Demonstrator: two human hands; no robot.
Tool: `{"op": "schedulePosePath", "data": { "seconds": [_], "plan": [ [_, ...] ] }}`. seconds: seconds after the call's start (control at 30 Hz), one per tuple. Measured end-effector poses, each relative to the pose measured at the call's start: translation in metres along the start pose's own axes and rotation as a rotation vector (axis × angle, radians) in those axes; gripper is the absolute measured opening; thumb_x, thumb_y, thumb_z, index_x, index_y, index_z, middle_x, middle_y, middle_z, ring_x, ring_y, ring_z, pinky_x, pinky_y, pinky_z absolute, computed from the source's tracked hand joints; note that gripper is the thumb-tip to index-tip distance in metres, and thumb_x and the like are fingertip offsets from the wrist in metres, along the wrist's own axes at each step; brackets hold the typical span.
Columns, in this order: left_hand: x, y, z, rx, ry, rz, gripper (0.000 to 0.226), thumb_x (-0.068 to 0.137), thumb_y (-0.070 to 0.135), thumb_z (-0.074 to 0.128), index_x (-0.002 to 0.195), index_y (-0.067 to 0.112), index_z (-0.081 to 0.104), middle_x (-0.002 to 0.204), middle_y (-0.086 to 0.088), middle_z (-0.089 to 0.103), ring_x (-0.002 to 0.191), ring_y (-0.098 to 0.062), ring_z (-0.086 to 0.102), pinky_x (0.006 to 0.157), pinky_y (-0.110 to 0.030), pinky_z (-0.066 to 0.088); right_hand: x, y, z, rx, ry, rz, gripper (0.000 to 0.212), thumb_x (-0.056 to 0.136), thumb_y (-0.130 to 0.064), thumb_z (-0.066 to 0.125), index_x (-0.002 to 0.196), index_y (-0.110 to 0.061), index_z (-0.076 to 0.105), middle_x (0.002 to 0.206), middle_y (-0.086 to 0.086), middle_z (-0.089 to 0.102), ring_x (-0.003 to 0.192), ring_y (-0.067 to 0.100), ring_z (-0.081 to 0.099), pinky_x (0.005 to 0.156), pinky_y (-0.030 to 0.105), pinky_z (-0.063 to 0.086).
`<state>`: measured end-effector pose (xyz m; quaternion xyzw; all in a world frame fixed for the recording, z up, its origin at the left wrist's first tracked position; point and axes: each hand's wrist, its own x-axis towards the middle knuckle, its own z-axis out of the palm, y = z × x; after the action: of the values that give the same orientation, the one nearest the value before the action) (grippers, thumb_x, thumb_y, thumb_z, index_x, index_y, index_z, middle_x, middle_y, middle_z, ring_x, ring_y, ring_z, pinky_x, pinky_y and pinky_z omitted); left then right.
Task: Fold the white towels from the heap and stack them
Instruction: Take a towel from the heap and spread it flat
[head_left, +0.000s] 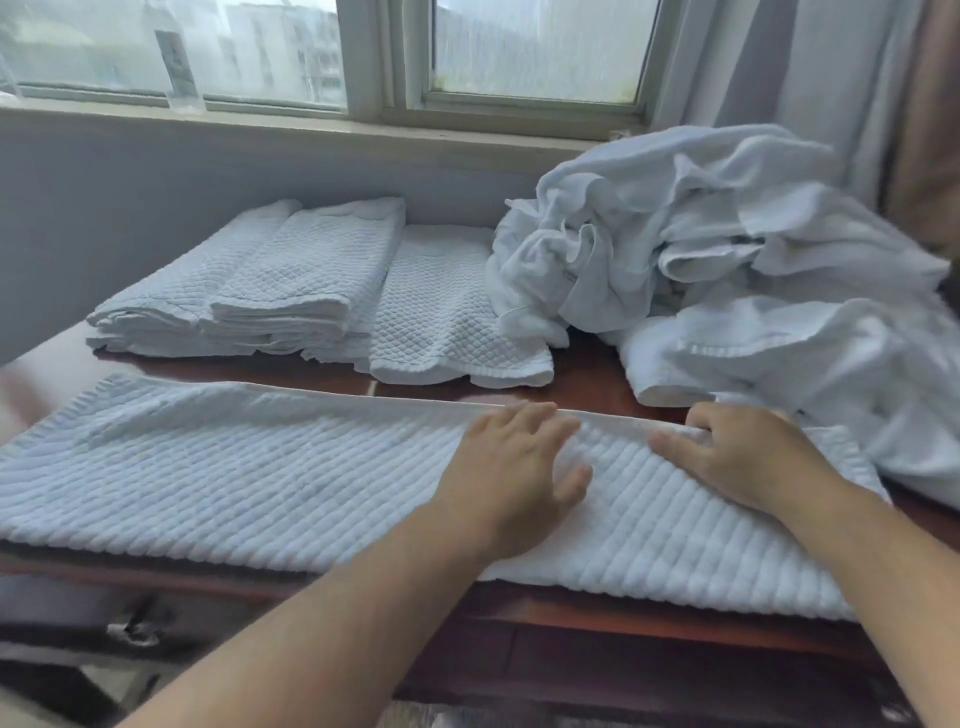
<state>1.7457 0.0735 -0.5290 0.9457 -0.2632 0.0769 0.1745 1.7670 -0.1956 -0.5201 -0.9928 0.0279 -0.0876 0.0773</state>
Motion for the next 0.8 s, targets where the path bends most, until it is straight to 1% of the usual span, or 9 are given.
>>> {"op": "schedulePosePath", "data": {
  "seconds": [0.07, 0.17, 0.23, 0.37, 0.43, 0.5, 0.63, 0.73, 0.8],
  "plan": [
    [0.012, 0.016, 0.009, 0.000, -0.032, 0.046, 0.060, 0.100, 0.060, 0.036, 0.153, 0.034, 0.030, 0.163, 0.008, 0.025, 0.151, -0.015, 0.014, 0.123, -0.039, 0.010, -0.007, 0.024, -0.008, -0.023, 0.046, 0.044, 0.067, 0.071, -0.093, 0.035, 0.068, -0.030, 0.055, 0.065, -0.015, 0.062, 0.073, 0.006, 0.057, 0.085, 0.037, 0.034],
    [0.025, 0.038, 0.021, 0.037, -0.107, 0.099, 0.068, 0.098, 0.064, 0.034, 0.156, 0.031, 0.022, 0.167, 0.005, 0.015, 0.154, -0.017, 0.005, 0.124, -0.042, 0.004, -0.017, 0.055, -0.019, -0.096, 0.052, 0.160, 0.065, 0.069, -0.099, 0.031, 0.080, -0.038, 0.047, 0.082, -0.021, 0.062, 0.094, 0.014, 0.060, 0.094, 0.041, 0.035],
    [0.026, 0.044, 0.029, 0.059, -0.154, 0.108, 0.073, 0.097, 0.068, 0.029, 0.158, 0.030, 0.016, 0.168, 0.003, 0.008, 0.155, -0.017, -0.002, 0.125, -0.045, -0.001, -0.023, 0.072, -0.023, -0.123, 0.075, 0.248, 0.063, 0.070, -0.097, 0.037, 0.087, -0.037, 0.047, 0.085, -0.016, 0.058, 0.093, 0.017, 0.058, 0.086, 0.039, 0.036],
    [0.026, 0.042, 0.036, 0.080, -0.195, 0.107, 0.078, 0.092, 0.072, 0.018, 0.158, 0.032, 0.009, 0.169, 0.001, -0.001, 0.155, -0.017, -0.007, 0.124, -0.046, -0.007, -0.037, 0.092, -0.027, 0.330, 0.236, 0.435, 0.058, 0.074, -0.078, 0.065, 0.100, -0.028, 0.055, 0.091, -0.010, 0.059, 0.082, 0.013, 0.054, 0.064, 0.032, 0.039],
    [0.026, 0.041, 0.037, 0.101, -0.224, 0.109, 0.081, 0.090, 0.074, 0.015, 0.159, 0.033, 0.002, 0.169, 0.001, -0.007, 0.154, -0.016, -0.012, 0.124, -0.046, -0.009, -0.043, 0.096, -0.028, 0.464, 0.149, 0.487, 0.051, 0.077, -0.073, 0.067, 0.090, -0.024, 0.059, 0.080, -0.015, 0.061, 0.073, 0.009, 0.054, 0.059, 0.028, 0.037],
    [0.027, 0.041, 0.038, 0.105, -0.244, 0.110, 0.081, 0.091, 0.075, 0.015, 0.158, 0.034, -0.002, 0.168, 0.002, -0.012, 0.153, -0.016, -0.016, 0.123, -0.047, -0.010, -0.048, 0.097, -0.028, 0.448, 0.030, 0.481, 0.048, 0.084, -0.070, 0.062, 0.069, -0.025, 0.055, 0.055, -0.020, 0.056, 0.060, 0.008, 0.051, 0.054, 0.027, 0.033],
    [0.025, 0.041, 0.036, 0.112, -0.253, 0.127, 0.083, 0.089, 0.076, 0.010, 0.159, 0.033, -0.005, 0.167, 0.002, -0.016, 0.153, -0.015, -0.019, 0.123, -0.047, -0.011, -0.051, 0.099, -0.028, 0.292, 0.018, 0.438, 0.036, 0.098, -0.053, 0.054, 0.077, -0.025, 0.063, 0.076, -0.009, 0.065, 0.070, 0.007, 0.056, 0.056, 0.026, 0.035],
    [0.022, 0.041, 0.034, 0.106, -0.267, 0.136, 0.085, 0.088, 0.077, 0.006, 0.160, 0.033, -0.007, 0.166, 0.004, -0.020, 0.151, -0.013, -0.023, 0.123, -0.046, -0.012, -0.050, 0.099, -0.024, 0.279, 0.133, 0.462, 0.049, 0.100, -0.049, 0.053, 0.071, -0.009, 0.059, 0.063, 0.004, 0.060, 0.060, 0.020, 0.056, 0.053, 0.032, 0.035],
    [0.020, 0.042, 0.033, 0.102, -0.289, 0.122, 0.088, 0.087, 0.079, 0.007, 0.160, 0.032, -0.007, 0.167, 0.006, -0.018, 0.152, -0.013, -0.022, 0.124, -0.046, -0.011, -0.050, 0.095, -0.018, 0.296, 0.134, 0.488, 0.047, 0.100, -0.048, 0.054, 0.073, -0.010, 0.060, 0.067, 0.006, 0.064, 0.061, 0.022, 0.058, 0.055, 0.034, 0.040]
  ]
}}
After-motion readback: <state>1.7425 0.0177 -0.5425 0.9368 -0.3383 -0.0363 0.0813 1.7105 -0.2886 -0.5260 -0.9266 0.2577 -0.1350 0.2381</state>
